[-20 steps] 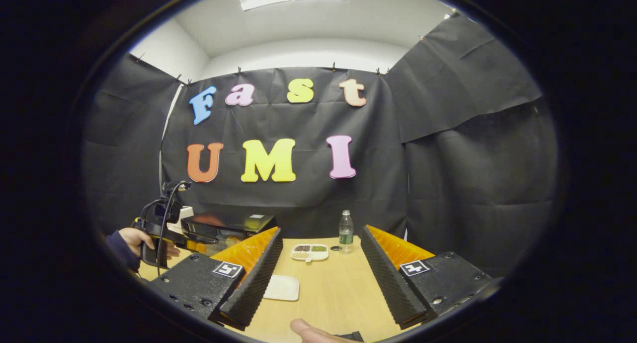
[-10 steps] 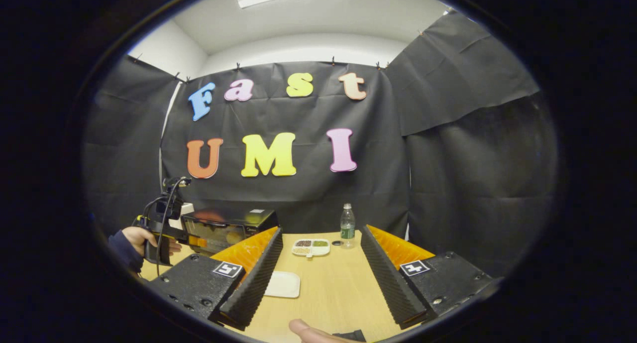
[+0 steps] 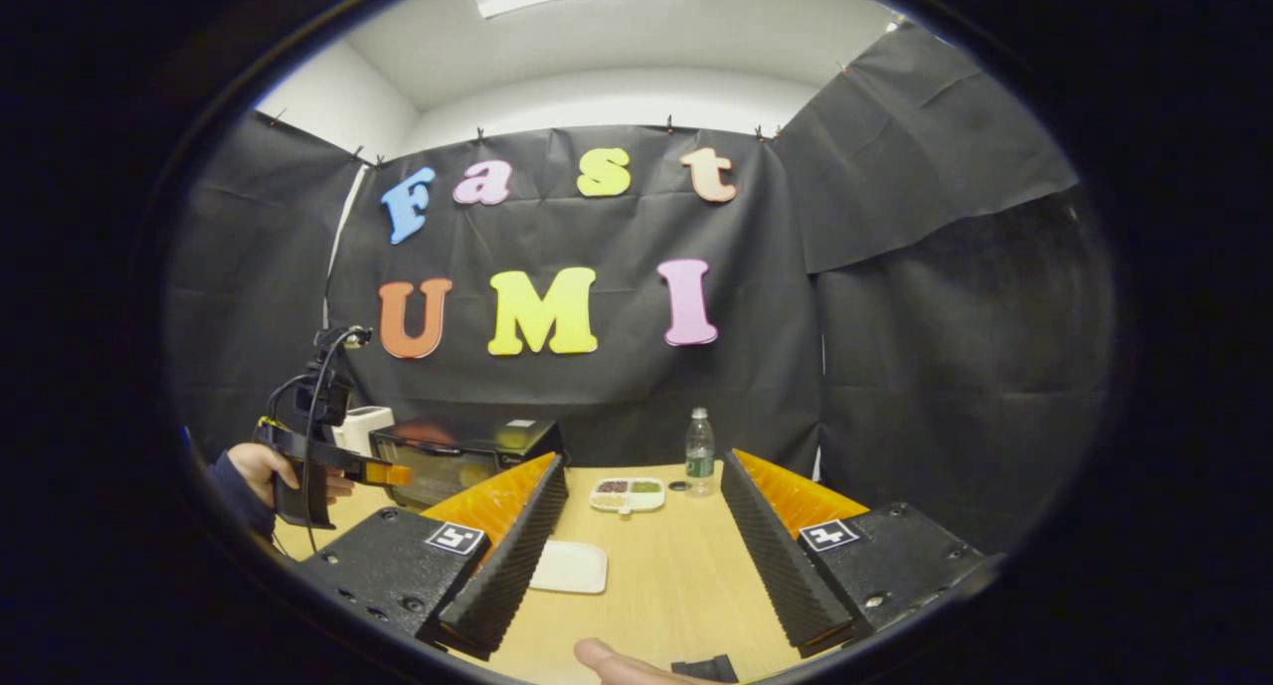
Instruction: Open the electric oven with the left hand, put the food in, and close the electric oven.
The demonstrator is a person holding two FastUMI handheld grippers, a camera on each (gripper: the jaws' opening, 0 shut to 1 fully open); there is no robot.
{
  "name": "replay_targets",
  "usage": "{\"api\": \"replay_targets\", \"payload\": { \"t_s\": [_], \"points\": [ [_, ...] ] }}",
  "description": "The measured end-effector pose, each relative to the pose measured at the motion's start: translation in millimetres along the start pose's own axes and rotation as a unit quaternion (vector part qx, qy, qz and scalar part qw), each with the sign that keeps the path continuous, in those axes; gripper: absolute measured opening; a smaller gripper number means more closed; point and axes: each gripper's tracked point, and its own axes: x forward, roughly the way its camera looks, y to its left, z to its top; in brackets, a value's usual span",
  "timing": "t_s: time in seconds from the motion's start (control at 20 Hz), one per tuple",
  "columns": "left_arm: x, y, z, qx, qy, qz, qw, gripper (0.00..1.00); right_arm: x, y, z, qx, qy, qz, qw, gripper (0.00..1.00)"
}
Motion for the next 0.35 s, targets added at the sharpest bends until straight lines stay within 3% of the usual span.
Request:
{"api": "replay_targets", "payload": {
  "t_s": [0.35],
  "points": [
    [-83.6,-11.7,25.2,0.008,-0.084,-0.005,0.996,0.94,-10.2,16.8,6.2,0.0,-0.003,0.012,1.0,0.96]
  ]
}}
